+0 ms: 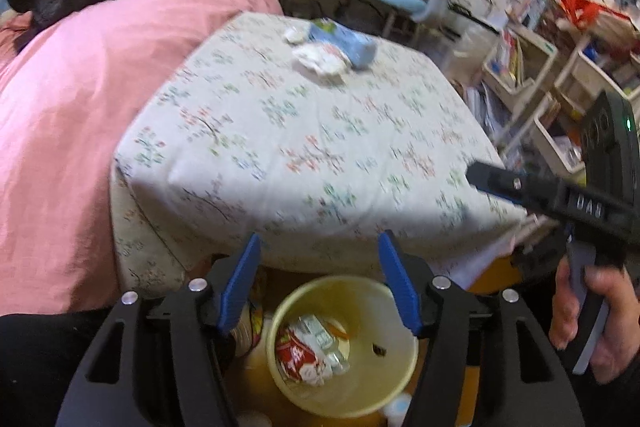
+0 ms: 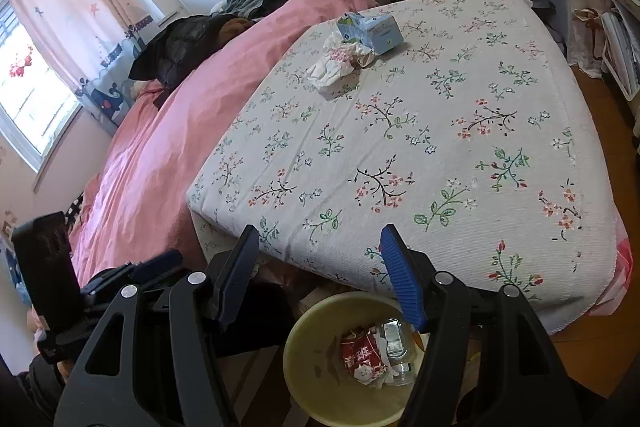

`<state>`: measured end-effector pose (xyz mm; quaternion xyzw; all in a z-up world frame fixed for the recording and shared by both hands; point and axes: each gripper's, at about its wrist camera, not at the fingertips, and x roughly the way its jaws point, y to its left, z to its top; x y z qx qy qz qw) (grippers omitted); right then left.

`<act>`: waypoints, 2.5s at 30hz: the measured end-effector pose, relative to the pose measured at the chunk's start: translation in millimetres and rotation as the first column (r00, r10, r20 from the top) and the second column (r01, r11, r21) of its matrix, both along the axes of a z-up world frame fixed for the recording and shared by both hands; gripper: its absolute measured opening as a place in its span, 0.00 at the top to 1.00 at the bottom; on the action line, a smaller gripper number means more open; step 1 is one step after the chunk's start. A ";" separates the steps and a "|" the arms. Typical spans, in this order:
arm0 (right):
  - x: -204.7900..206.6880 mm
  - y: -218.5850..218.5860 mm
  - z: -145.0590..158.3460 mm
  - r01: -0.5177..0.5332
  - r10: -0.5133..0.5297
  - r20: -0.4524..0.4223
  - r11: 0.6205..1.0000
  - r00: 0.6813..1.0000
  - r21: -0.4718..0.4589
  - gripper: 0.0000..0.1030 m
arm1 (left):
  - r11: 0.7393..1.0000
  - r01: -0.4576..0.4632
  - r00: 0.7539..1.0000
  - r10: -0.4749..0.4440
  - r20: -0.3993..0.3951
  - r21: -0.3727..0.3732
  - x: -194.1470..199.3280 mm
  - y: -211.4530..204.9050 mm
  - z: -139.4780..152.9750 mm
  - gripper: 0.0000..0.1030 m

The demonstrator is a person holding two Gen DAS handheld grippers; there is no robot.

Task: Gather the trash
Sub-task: 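Carry the snack bag and peel to the yellow bucket and release them, then move both tools back to the table and grasp a white tissue with the left tool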

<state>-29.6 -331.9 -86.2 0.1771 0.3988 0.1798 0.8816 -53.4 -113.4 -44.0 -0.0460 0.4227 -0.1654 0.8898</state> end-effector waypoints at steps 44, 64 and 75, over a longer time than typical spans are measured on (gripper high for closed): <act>55.0 -20.5 54.2 0.033 -0.023 0.107 0.995 0.994 -0.097 0.41 | 0.989 -0.009 0.986 -0.016 0.168 0.148 61.4 -31.3 29.0 0.22; 110.0 -77.3 56.9 0.078 -0.091 0.081 0.985 0.993 0.157 0.41 | 0.965 0.028 0.997 -0.046 0.063 0.260 241.0 -103.8 -17.8 0.45; 126.6 -70.6 48.7 0.075 -0.084 0.057 0.986 0.995 0.150 0.41 | 0.998 -0.019 0.999 0.017 -0.029 -0.052 244.1 -32.9 11.9 0.92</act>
